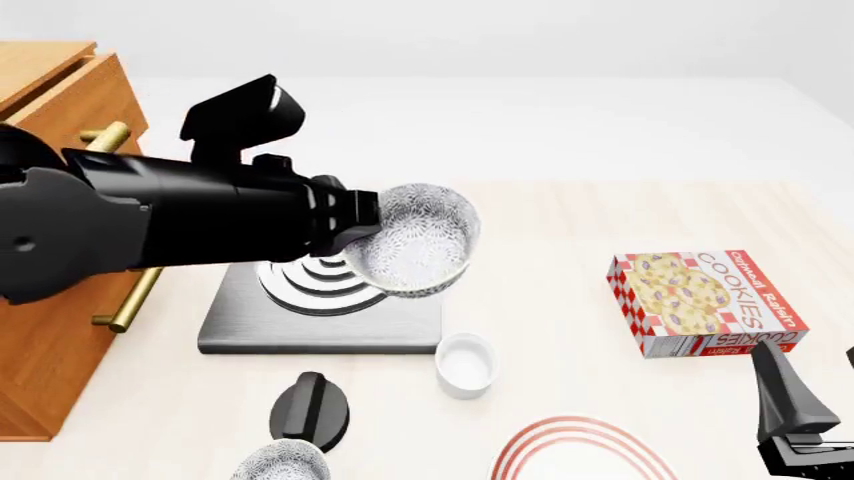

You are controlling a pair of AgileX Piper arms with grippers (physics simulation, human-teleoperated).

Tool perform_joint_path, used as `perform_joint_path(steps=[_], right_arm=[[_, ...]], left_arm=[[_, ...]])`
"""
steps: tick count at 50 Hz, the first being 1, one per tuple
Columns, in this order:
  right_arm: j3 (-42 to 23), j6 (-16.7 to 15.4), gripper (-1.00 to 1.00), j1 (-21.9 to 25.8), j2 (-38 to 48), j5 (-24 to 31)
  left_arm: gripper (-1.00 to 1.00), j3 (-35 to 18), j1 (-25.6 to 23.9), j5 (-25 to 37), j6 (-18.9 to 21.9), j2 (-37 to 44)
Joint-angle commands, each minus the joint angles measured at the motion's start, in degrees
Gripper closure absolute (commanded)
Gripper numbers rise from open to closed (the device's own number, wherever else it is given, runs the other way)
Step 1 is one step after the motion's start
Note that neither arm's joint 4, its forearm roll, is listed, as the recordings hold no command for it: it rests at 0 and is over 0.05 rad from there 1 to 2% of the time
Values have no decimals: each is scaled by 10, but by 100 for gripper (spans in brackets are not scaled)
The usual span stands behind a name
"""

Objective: Pick the akita bowl on the wooden cabinet and place it on the plate.

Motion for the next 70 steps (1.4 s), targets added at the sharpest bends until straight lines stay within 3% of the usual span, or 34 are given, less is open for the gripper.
perform_joint_path(steps=[1,14,47,70], right_arm=[[0,0,-100,0,0,0],[0,0,-100,0,0,0],[0,0,-100,0,0,0],[0,0,-100,0,0,0]], left_arm=[[100,3,-22,-9,2,10],[100,0,-65,-10,-8,22],[100,29,-111,-45,-21,65],[100,9,-134,-57,-25,117]])
